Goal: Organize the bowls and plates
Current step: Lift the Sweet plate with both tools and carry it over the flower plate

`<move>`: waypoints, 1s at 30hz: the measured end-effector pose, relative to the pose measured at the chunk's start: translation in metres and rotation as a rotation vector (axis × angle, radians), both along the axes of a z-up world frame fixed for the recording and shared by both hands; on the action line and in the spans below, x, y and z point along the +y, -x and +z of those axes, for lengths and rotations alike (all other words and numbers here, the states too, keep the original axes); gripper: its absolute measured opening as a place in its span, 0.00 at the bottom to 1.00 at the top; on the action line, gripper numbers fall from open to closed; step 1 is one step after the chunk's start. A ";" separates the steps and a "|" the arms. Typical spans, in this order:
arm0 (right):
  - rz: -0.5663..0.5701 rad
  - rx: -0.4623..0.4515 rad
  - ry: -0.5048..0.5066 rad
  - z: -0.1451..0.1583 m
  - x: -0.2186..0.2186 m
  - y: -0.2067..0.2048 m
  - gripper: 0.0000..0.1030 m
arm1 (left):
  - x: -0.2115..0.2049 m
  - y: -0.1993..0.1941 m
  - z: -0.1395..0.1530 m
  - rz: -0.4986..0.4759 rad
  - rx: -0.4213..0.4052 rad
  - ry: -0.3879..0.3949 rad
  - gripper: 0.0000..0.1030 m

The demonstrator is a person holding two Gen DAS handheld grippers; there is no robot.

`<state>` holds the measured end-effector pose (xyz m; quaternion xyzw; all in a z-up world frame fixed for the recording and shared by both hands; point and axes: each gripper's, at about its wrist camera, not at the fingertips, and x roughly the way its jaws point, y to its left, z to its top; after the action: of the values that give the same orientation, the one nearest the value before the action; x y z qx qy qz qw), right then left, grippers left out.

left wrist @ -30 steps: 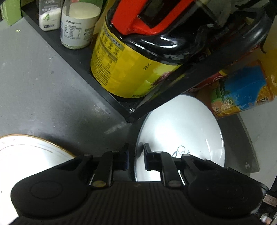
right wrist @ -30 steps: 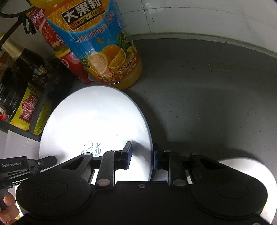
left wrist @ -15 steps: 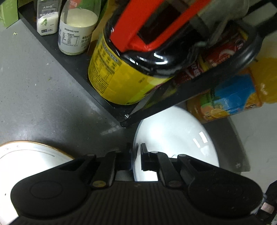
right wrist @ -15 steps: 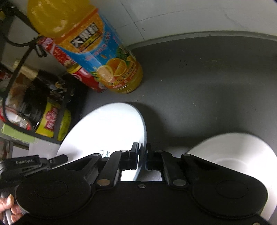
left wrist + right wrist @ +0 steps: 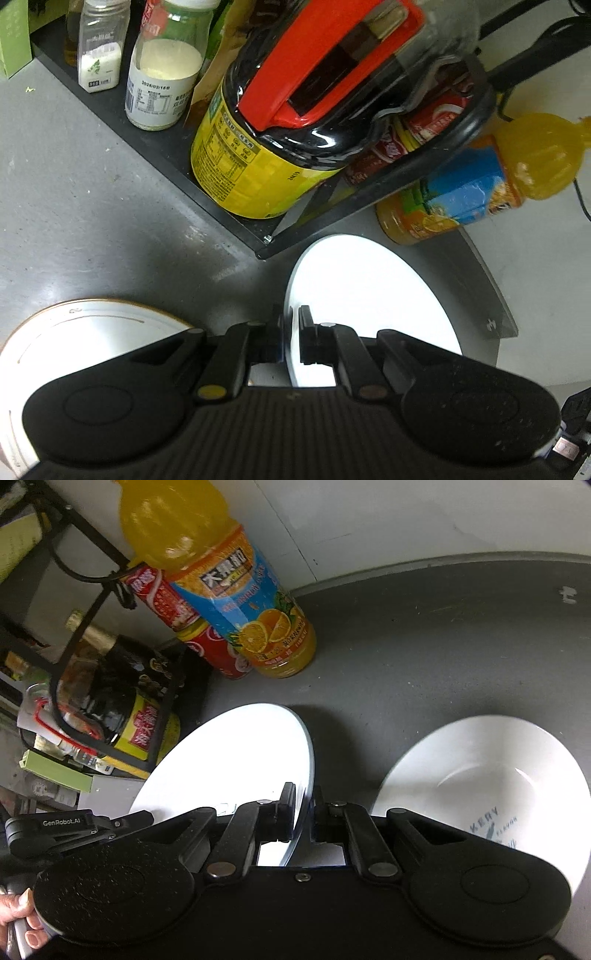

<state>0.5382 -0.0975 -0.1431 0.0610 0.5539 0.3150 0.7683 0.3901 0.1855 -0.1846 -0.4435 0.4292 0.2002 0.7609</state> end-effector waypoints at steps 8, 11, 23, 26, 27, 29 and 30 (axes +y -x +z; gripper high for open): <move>-0.033 -0.015 -0.010 0.013 -0.003 0.031 0.07 | 0.002 0.018 0.013 -0.049 -0.009 -0.006 0.05; -0.045 -0.017 -0.013 0.015 -0.003 0.042 0.07 | 0.005 0.026 0.017 -0.064 -0.014 -0.011 0.05; -0.052 -0.015 -0.012 0.016 0.004 0.088 0.08 | 0.009 0.070 0.024 -0.088 -0.020 -0.017 0.05; -0.043 -0.017 -0.007 0.014 0.006 0.097 0.08 | 0.010 0.080 0.021 -0.085 -0.015 -0.012 0.05; -0.039 -0.016 -0.006 0.014 0.006 0.100 0.08 | 0.010 0.084 0.020 -0.082 -0.014 -0.010 0.05; -0.034 -0.014 -0.003 0.013 0.008 0.106 0.08 | 0.011 0.092 0.018 -0.079 -0.011 -0.009 0.05; -0.033 -0.013 -0.002 0.013 0.009 0.108 0.08 | 0.012 0.097 0.017 -0.077 -0.009 -0.008 0.05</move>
<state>0.4299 -0.0888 -0.1302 0.0686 0.5477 0.3033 0.7767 0.2935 0.1972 -0.1678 -0.4244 0.4418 0.1706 0.7718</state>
